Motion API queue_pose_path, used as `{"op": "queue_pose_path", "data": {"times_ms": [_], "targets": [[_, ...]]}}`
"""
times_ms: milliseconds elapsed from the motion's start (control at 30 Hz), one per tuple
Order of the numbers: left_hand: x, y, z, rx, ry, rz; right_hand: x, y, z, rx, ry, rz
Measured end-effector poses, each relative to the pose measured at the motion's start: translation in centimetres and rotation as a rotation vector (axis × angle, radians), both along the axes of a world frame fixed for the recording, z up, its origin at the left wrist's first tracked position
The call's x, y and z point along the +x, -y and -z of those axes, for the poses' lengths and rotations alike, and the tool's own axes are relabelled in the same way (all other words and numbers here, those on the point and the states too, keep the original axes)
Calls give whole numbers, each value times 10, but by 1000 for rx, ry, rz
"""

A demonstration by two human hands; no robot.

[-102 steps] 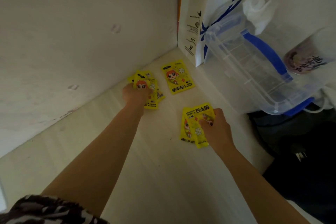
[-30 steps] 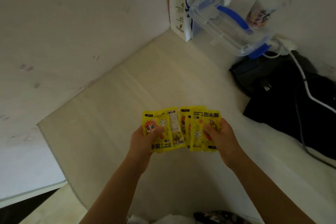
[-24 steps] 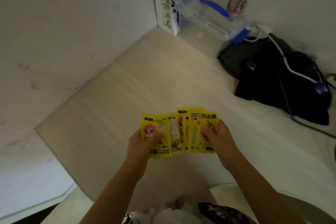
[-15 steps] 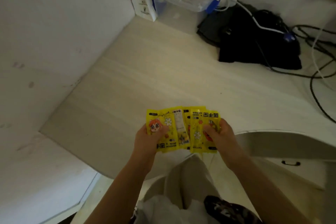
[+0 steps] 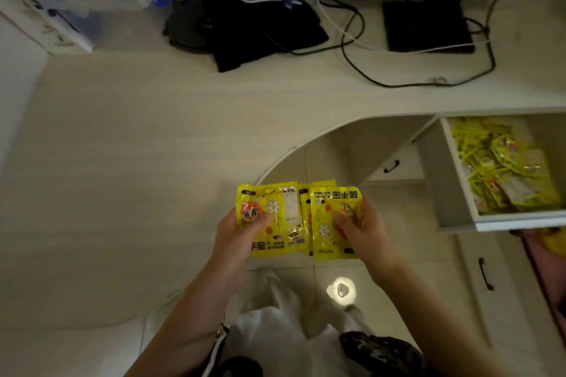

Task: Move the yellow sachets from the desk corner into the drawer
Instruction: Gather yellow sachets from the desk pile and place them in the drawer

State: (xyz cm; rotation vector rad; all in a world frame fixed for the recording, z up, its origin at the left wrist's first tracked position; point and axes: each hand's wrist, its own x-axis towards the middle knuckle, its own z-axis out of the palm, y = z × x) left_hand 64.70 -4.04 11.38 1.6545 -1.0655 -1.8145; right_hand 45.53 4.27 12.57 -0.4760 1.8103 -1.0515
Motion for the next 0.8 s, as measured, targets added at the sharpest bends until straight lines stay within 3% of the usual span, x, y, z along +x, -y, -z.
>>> {"op": "queue_pose_path", "data": {"times_ms": [533, 800], "targets": [[-204, -211, 15, 108, -11, 302, -156, -261, 11, 49, 42, 431], [-283, -242, 20, 131, -5, 377, -217, -304, 13, 91, 82, 544]]}}
